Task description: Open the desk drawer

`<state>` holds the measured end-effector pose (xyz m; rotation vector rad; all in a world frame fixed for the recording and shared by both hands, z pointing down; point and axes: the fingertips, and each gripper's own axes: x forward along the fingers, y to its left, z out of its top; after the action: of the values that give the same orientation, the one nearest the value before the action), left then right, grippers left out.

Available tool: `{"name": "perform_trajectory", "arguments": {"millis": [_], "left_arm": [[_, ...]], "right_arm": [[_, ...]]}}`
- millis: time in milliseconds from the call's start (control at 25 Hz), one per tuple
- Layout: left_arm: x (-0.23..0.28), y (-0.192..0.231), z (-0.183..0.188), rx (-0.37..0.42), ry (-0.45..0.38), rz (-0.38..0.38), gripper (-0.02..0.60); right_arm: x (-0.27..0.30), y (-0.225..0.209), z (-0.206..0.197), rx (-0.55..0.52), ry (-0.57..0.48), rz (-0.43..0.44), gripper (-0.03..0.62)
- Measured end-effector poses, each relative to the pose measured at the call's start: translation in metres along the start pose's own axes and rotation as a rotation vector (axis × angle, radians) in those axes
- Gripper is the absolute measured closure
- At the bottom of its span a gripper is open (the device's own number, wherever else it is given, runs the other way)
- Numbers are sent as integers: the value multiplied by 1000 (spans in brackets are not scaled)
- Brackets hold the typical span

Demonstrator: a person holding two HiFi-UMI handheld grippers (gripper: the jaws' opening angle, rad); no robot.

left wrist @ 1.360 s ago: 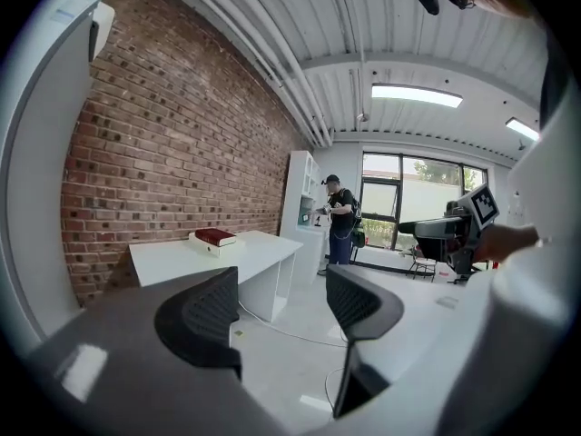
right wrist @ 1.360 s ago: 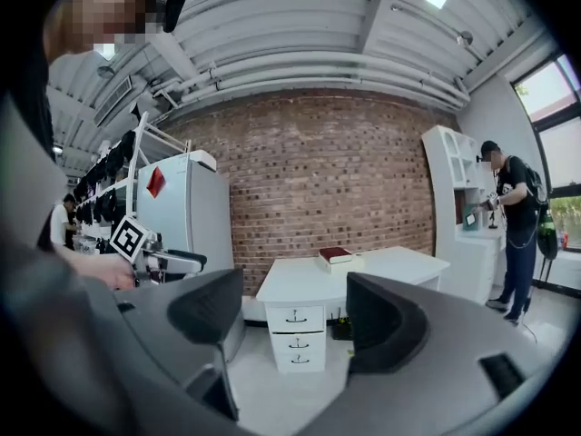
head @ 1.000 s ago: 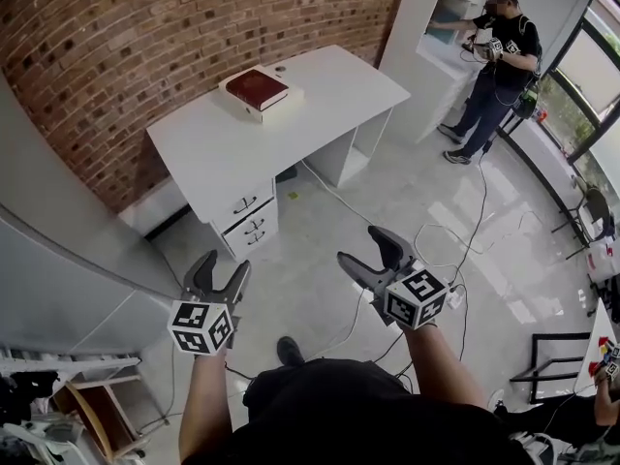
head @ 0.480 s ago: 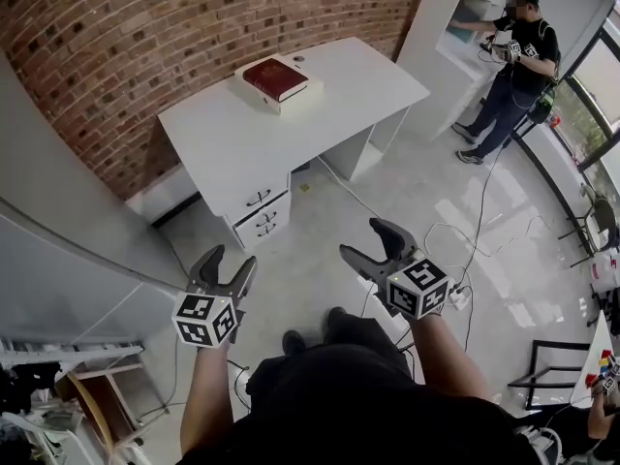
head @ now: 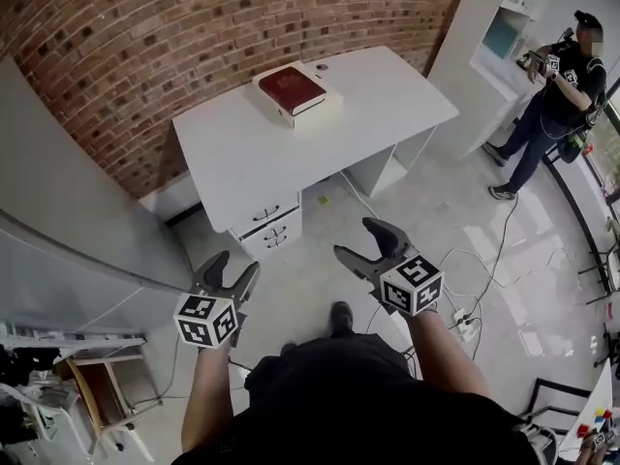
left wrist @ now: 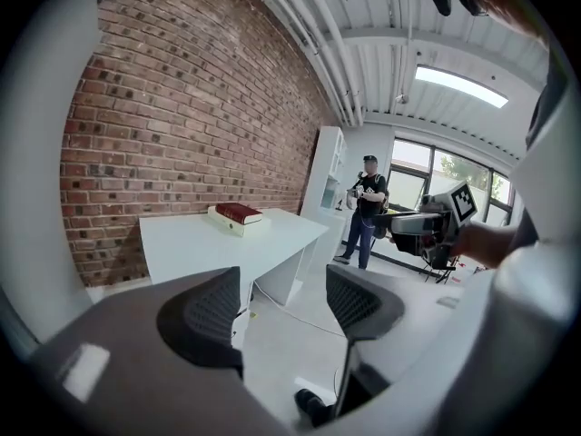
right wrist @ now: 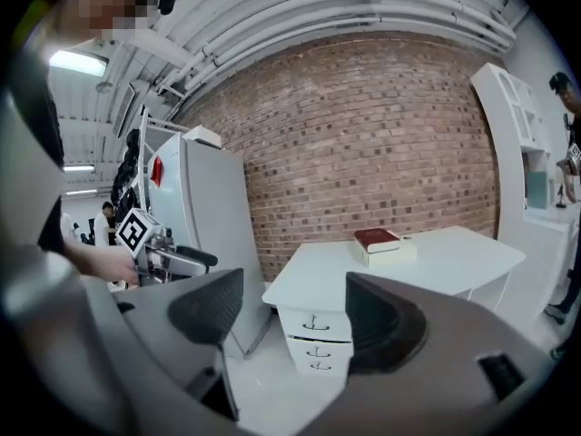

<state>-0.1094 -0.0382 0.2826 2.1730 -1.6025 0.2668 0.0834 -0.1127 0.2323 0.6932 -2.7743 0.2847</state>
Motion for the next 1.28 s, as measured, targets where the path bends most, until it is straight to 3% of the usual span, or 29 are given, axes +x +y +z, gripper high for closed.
{"name": "perform_trajectory", "arguments": {"millis": [240,440,640,800,960,1280], "left_arm": [[63,-26,23,-31,2,54,293],[98,-40,21,-32,32,80,293],[116,-33,12,-61,64,94,293],[127,-15,13,-41,80,105,293],[134,-5,3,-86,85,119,293],[146,26,-39,-129,130,113,293]], "right_arm": [[-6,-81,-10,29,28,58,275],[2,-119,-31,35,78,107,275],[26,-127,-42,28,129,160,275],[53,-117,-43,-25,171,224,275],[75,-109,-50,-51,219,272,275],[127,-75,-88,-74,330,399,275]]}}
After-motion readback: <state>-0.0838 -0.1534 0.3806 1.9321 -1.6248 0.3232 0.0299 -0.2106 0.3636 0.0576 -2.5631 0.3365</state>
